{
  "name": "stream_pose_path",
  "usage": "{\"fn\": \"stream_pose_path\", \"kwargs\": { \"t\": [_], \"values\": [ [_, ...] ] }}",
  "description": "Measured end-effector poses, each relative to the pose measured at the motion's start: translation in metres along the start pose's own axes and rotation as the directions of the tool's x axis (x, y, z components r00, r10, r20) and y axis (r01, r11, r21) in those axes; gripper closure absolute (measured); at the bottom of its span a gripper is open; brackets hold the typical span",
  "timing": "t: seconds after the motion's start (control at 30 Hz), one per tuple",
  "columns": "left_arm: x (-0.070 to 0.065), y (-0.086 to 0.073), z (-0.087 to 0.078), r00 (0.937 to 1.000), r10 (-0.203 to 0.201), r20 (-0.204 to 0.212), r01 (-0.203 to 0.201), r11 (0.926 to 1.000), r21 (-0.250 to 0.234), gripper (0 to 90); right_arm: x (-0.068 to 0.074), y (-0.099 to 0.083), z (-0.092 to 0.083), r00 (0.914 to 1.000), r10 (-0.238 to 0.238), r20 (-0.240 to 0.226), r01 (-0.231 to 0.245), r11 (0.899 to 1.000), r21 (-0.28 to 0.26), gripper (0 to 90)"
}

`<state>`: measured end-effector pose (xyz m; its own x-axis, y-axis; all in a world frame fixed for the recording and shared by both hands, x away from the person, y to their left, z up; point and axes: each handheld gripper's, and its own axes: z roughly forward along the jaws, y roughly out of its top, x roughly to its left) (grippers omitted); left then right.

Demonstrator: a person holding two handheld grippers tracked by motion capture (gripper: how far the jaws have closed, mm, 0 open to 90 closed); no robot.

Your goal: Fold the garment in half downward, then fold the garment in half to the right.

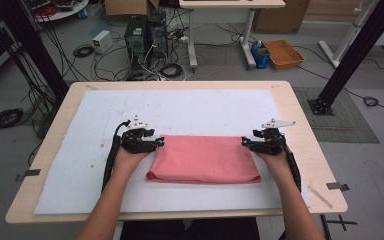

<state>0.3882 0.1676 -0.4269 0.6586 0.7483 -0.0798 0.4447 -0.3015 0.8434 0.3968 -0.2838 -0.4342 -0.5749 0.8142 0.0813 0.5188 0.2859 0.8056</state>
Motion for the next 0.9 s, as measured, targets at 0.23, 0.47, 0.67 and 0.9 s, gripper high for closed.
{"fn": "stream_pose_path", "kwargs": {
  "t": [0.23, 0.47, 0.67, 0.9],
  "values": [
    [-0.009, -0.010, -0.025, 0.9974, 0.023, 0.069, -0.019, 0.9981, -0.059, 34.1, 0.010, -0.008, -0.015, 0.9986, 0.009, -0.053, -0.012, 0.998, -0.059, 27.0],
    [-0.010, -0.017, -0.046, 0.9951, 0.010, 0.098, -0.004, 0.9982, -0.059, 26.5, 0.014, -0.005, -0.032, 0.9949, -0.014, -0.100, 0.002, 0.992, -0.125, 21.7],
    [-0.008, -0.022, -0.061, 0.9958, -0.027, 0.087, 0.033, 0.9968, -0.073, 21.1, 0.011, -0.005, -0.034, 0.9944, -0.001, -0.106, -0.014, 0.990, -0.139, 21.5],
    [-0.015, -0.023, -0.059, 0.9964, -0.025, 0.081, 0.028, 0.9988, -0.039, 21.1, 0.010, -0.005, -0.033, 0.9942, 0.006, -0.107, -0.021, 0.990, -0.140, 21.5]
  ]
}}
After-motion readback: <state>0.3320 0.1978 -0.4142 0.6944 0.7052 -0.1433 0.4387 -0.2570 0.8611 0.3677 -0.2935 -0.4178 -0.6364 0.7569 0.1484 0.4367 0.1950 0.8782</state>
